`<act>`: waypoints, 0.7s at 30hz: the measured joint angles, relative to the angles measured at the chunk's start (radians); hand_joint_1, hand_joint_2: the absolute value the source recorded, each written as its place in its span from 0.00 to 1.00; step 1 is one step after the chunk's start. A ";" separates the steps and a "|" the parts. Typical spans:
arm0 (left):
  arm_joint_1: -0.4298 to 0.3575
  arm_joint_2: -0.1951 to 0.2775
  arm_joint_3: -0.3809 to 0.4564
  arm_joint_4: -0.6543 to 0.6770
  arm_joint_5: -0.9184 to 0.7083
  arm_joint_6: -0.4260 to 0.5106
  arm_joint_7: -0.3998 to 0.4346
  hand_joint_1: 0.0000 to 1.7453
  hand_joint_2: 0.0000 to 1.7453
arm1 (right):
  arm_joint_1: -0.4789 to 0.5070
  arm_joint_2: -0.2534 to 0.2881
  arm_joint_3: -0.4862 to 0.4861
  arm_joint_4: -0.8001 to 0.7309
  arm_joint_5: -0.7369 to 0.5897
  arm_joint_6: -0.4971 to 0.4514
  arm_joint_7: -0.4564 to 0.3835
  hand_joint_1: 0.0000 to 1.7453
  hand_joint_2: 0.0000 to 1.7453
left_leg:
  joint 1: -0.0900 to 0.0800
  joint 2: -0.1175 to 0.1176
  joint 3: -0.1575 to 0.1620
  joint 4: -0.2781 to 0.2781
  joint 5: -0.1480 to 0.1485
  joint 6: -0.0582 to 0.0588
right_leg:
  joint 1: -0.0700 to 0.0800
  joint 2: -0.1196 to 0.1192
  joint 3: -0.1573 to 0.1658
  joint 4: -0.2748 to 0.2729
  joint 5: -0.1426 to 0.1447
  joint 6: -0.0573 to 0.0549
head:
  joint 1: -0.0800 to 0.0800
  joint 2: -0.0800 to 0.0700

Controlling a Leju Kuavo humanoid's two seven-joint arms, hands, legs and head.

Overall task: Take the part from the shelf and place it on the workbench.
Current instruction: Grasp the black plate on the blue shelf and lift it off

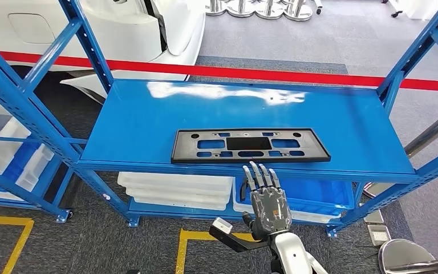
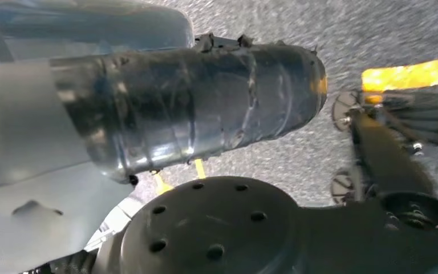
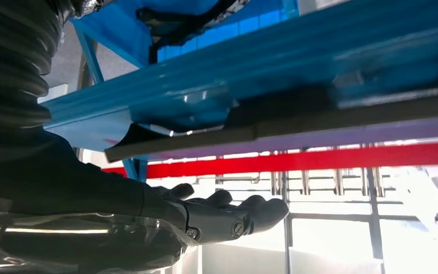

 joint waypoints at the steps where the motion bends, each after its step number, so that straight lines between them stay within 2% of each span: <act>1: 0.000 0.001 -0.001 0.000 0.001 -0.001 0.000 0.00 0.00 | 0.000 0.000 0.000 0.002 -0.008 0.002 0.001 0.00 1.00 | 0.000 -0.004 0.003 -0.007 -0.006 0.010 | 0.001 0.001 -0.006 0.012 -0.006 0.008 | 0.001 0.000; 3: 0.000 -0.002 -0.002 0.001 0.006 -0.001 -0.001 0.00 0.00 | 0.000 0.000 0.001 0.006 -0.026 0.002 0.008 0.00 1.00 | -0.004 -0.007 -0.003 0.000 -0.009 0.040 | 0.001 0.002 -0.009 0.016 -0.006 0.014 | 0.006 0.000; 5: 0.001 -0.010 -0.002 0.001 0.011 0.000 -0.003 0.00 0.00 | 0.001 -0.002 0.001 0.012 -0.044 0.001 0.017 0.00 1.00 | -0.005 -0.007 -0.003 -0.001 -0.008 0.054 | -0.002 0.002 -0.017 0.037 -0.022 0.018 | 0.010 0.000; 6: 0.001 -0.015 -0.002 0.001 0.012 0.000 -0.003 0.00 0.00 | 0.001 -0.003 0.000 0.014 -0.051 0.000 0.020 0.00 1.00 | -0.006 -0.007 -0.003 -0.002 -0.006 0.060 | -0.003 0.002 -0.034 0.075 -0.045 0.019 | 0.010 0.000; 8: 0.000 -0.024 -0.002 0.001 0.016 0.003 -0.003 0.00 0.00 | 0.002 -0.006 0.000 0.019 -0.065 0.000 0.027 0.00 1.00 | -0.011 -0.008 -0.003 -0.005 -0.005 0.066 | -0.002 0.003 -0.098 0.210 -0.108 0.019 | 0.012 0.000; 9: 0.000 -0.027 -0.002 0.001 0.017 0.004 -0.002 0.00 0.00 | 0.003 -0.007 0.000 0.022 -0.072 0.000 0.029 0.00 1.00 | -0.014 -0.008 -0.003 -0.006 -0.005 0.068 | -0.002 0.003 -0.132 0.278 -0.131 0.017 | 0.013 0.000; 10: 0.000 -0.029 -0.002 0.001 0.017 0.005 -0.001 0.00 0.00 | 0.005 -0.008 0.001 0.025 -0.079 0.001 0.031 0.00 0.75 | -0.019 -0.008 -0.002 -0.006 -0.006 0.070 | 0.000 0.003 -0.155 0.318 -0.137 0.011 | 0.013 0.000; 11: 0.000 -0.030 -0.002 0.001 0.018 0.006 0.000 0.00 0.00 | 0.006 -0.009 0.001 0.028 -0.085 0.001 0.033 0.00 0.50 | -0.024 -0.009 -0.001 -0.006 -0.007 0.072 | 0.003 0.004 -0.160 0.318 -0.123 0.002 | 0.013 0.000; 12: 0.000 -0.030 -0.002 0.001 0.018 0.006 0.000 0.00 0.00 | 0.006 -0.009 0.001 0.031 -0.093 0.001 0.034 0.00 0.25 | -0.029 -0.010 0.001 -0.007 -0.008 0.073 | 0.009 0.005 -0.146 0.279 -0.092 -0.011 | 0.013 0.000; 13: 0.000 -0.030 -0.002 0.001 0.019 0.006 0.000 0.00 0.00 | 0.005 -0.010 0.001 0.032 -0.104 0.001 0.034 0.00 0.00 | -0.034 -0.011 0.005 -0.009 -0.008 0.074 | 0.018 0.008 -0.117 0.211 -0.052 -0.028 | 0.013 0.000; 15: -0.001 -0.031 -0.002 0.001 0.022 0.006 0.000 0.00 0.00 | 0.001 -0.010 0.000 0.033 -0.139 0.006 0.028 0.00 0.00 | -0.039 -0.012 0.011 -0.015 -0.007 0.075 | 0.038 0.010 -0.059 0.081 0.002 -0.068 | 0.010 0.000; 16: -0.001 -0.033 -0.002 0.001 0.023 0.006 0.000 0.00 0.00 | -0.002 -0.010 -0.001 0.033 -0.159 0.011 0.024 0.00 0.00 | -0.038 -0.012 0.013 -0.019 -0.006 0.074 | 0.047 0.010 -0.042 0.043 0.013 -0.081 | 0.010 0.000; 17: -0.001 -0.035 -0.003 0.001 0.025 0.006 -0.002 0.00 0.00 | -0.003 -0.010 -0.002 0.033 -0.178 0.016 0.019 0.00 0.00 | -0.036 -0.011 0.013 -0.023 -0.005 0.071 | 0.051 0.009 -0.035 0.027 0.013 -0.087 | 0.009 0.000; 18: -0.001 -0.037 -0.003 0.001 0.026 0.006 -0.003 0.00 0.00 | -0.004 -0.010 -0.002 0.033 -0.192 0.019 0.015 0.00 0.00 | -0.035 -0.010 0.016 -0.029 -0.002 0.068 | 0.053 0.008 -0.030 0.016 0.017 -0.087 | 0.011 0.000; 20: -0.002 -0.037 -0.003 0.001 0.029 0.006 -0.005 0.00 0.00 | -0.006 -0.008 -0.003 0.032 -0.219 0.019 0.010 0.00 0.00 | -0.036 -0.008 0.019 -0.030 -0.010 0.060 | 0.047 0.007 -0.011 -0.022 0.030 -0.076 | 0.012 0.000; 21: -0.003 -0.037 -0.003 0.001 0.031 0.007 -0.006 0.00 0.00 | -0.008 -0.007 -0.003 0.031 -0.241 0.016 0.005 0.00 0.00 | -0.037 -0.007 0.010 -0.008 -0.028 0.056 | 0.042 0.006 -0.001 -0.042 0.037 -0.069 | 0.011 0.000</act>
